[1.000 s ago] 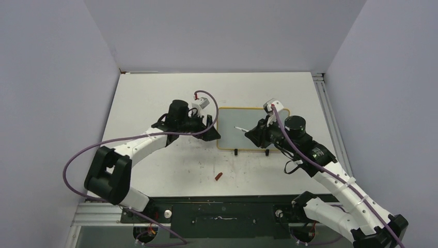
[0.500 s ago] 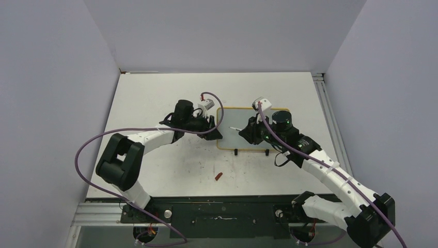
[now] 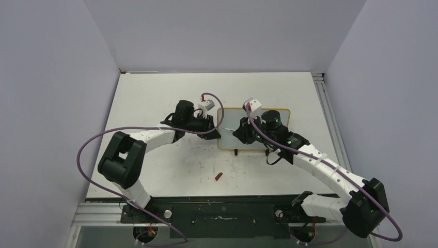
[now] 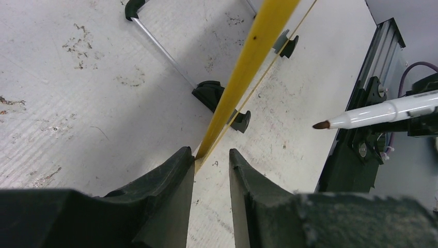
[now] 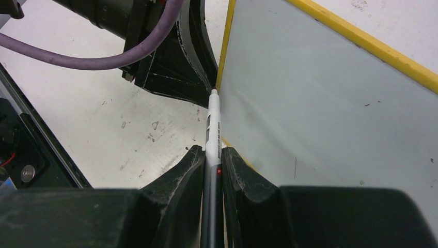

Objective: Write a sentence on the whiteboard

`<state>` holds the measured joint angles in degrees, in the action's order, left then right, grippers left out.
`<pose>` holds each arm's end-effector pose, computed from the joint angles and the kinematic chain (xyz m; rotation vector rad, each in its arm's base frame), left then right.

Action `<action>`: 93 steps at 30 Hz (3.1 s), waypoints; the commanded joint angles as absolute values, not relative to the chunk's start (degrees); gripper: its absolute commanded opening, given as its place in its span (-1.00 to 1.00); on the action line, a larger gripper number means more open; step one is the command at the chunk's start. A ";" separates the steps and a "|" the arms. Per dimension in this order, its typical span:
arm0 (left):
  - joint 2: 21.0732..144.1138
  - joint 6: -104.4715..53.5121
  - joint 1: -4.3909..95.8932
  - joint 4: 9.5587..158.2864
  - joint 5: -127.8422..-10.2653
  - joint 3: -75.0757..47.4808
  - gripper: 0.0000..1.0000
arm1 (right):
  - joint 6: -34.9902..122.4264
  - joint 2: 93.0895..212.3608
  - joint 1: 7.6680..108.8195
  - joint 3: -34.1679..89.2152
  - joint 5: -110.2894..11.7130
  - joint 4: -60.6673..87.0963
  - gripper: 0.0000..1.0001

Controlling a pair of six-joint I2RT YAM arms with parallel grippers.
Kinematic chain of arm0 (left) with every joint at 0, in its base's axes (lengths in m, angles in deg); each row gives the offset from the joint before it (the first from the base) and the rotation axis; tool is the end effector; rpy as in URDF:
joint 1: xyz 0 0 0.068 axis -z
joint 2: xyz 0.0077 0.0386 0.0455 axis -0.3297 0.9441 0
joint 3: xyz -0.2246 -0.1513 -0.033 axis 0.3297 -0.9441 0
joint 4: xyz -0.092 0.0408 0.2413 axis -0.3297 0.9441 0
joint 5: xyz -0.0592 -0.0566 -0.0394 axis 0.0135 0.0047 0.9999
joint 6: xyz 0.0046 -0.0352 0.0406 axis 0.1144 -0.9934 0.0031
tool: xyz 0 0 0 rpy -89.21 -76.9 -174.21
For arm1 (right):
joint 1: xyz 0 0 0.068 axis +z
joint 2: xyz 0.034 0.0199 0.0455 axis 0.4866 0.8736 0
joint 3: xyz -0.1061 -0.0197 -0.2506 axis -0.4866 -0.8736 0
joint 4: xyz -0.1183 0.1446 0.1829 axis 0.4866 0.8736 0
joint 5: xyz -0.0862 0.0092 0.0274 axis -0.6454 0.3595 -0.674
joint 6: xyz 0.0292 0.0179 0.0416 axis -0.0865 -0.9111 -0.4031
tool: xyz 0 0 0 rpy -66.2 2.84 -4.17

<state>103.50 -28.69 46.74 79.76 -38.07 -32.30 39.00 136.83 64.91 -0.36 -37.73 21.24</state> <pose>0.3016 -0.1823 0.1938 0.6502 2.1864 -1.1555 0.2021 0.1601 0.2897 -0.6565 2.0018 0.8495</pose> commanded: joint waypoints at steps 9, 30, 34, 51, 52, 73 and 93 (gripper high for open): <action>104.09 -26.48 47.46 79.49 -39.20 -29.28 -0.49 | 40.07 141.18 66.86 1.39 -42.25 14.67 -0.89; 104.14 -25.59 47.55 80.64 -40.62 -28.93 -0.63 | 39.64 143.83 67.65 1.10 -45.05 10.53 -0.89; 104.14 -25.50 47.60 80.75 -40.81 -28.97 -0.64 | 39.81 144.56 67.93 1.45 -44.77 10.59 -0.89; 104.04 -25.33 47.64 80.92 -40.92 -28.85 -0.67 | 40.16 145.52 69.03 2.16 -51.04 11.48 -0.89; 104.11 -25.28 47.64 81.00 -40.88 -28.88 -0.67 | 40.21 145.55 69.10 2.24 -51.42 11.48 -0.89; 104.22 -24.67 48.08 81.64 -41.47 -28.57 -0.72 | 41.00 143.94 69.30 4.42 -56.04 9.23 -0.89; 104.04 -23.66 48.61 82.75 -42.40 -28.35 -0.74 | 41.13 142.51 69.31 3.14 -56.75 9.62 -0.89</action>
<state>103.87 -24.14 47.76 82.56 -43.51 -30.79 40.27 144.53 69.45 2.04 -53.77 12.26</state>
